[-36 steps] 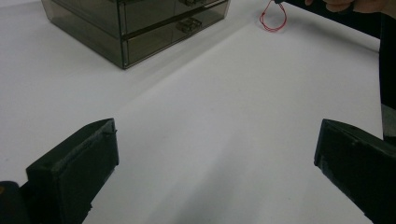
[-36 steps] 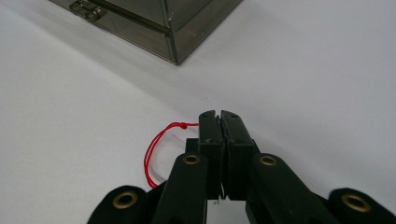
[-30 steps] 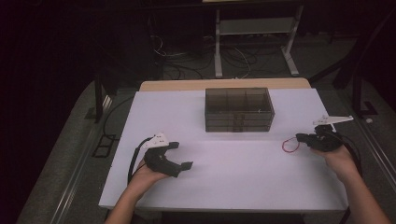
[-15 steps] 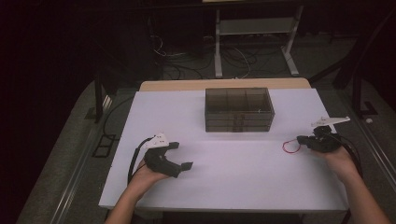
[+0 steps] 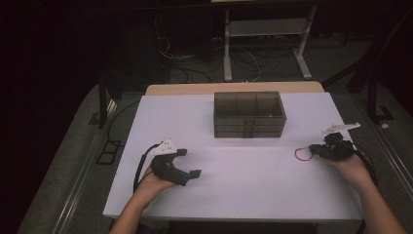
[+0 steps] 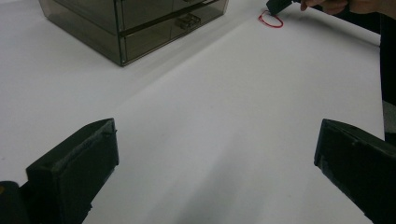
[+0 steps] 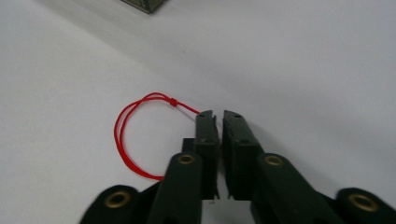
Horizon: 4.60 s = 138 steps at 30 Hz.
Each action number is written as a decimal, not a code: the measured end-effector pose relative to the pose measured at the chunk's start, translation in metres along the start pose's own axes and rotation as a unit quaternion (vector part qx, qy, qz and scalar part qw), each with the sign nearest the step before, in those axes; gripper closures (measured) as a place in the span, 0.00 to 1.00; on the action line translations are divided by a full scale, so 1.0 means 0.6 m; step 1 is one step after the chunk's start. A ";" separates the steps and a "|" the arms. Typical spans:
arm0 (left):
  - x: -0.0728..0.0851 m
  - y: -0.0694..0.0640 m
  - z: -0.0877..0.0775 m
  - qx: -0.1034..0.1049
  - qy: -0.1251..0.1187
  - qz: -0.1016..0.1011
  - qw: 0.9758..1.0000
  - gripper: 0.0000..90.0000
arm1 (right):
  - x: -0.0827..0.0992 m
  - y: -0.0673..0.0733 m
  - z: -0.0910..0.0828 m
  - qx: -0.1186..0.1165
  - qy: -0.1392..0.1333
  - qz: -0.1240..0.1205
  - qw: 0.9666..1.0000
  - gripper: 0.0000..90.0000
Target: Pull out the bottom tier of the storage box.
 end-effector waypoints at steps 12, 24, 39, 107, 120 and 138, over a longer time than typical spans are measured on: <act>0.001 0.001 0.003 0.003 0.002 -0.002 1.000 0.00 | 0.000 0.003 0.001 -0.022 -0.008 0.020 1.000 0.58; 0.001 0.003 0.004 0.004 0.000 -0.007 1.000 0.00 | 0.002 0.006 -0.003 -0.038 -0.042 0.045 0.997 0.33; 0.000 0.005 0.005 0.006 -0.005 -0.008 1.000 0.00 | 0.001 0.013 -0.003 -0.022 -0.064 0.050 0.996 0.08; -0.005 0.001 0.008 0.007 -0.015 -0.009 1.000 0.00 | -0.026 0.126 0.000 -0.114 -0.088 -0.005 0.990 0.10; -0.006 0.000 0.007 0.009 -0.018 -0.013 1.000 0.00 | -0.038 0.151 0.012 -0.132 -0.089 -0.012 0.987 0.10; -0.008 0.000 0.006 0.003 -0.024 -0.013 1.000 0.00 | -0.058 0.174 0.032 -0.136 -0.089 -0.030 0.986 0.12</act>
Point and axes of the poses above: each handheld gripper's, and its own axes: z roughly forward along the jaws, x roughly out of its underside, y roughly to its left, the point moved 3 cm from there along z, roughly forward along the jaws, and after that the axes turned 5 degrees about z, right-handed, at the moved point
